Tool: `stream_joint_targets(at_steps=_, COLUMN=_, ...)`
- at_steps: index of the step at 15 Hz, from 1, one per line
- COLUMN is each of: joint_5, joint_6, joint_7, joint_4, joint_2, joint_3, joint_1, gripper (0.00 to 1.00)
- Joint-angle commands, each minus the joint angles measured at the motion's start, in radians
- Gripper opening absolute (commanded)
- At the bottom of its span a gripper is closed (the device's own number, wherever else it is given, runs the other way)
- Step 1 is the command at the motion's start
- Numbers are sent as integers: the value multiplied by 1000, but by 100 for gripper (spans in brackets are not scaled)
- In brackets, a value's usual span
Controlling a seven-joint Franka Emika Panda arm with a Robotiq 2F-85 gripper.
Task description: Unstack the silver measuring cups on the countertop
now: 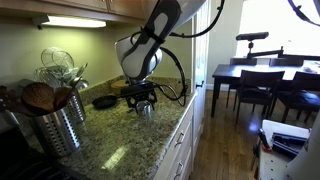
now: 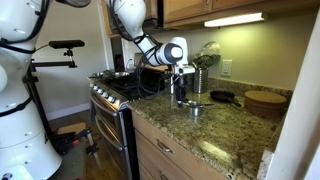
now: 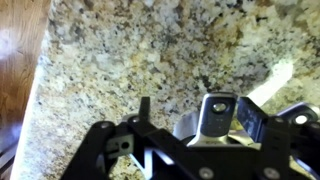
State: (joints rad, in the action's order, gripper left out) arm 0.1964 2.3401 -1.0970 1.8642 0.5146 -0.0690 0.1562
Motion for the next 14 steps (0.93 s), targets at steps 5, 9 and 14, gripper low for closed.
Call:
stream_joint_targets(at_steps=5, joint_5=-28, joint_6=-1, joint_7=-45, joint_4=-42, joint_2=38, joint_3=-23, joint_1=14, gripper=31)
stream_joint_targets(at_steps=9, joint_5=-26, joint_6=-6, joint_7=-45, joint_4=-47, joint_2=42, joint_3=-24, joint_1=15, gripper=10)
stream_joint_targets(at_steps=14, joint_5=-21, joint_6=-12, joint_7=-46, joint_4=-42, joint_2=41, joint_3=-29, joint_1=17, gripper=7)
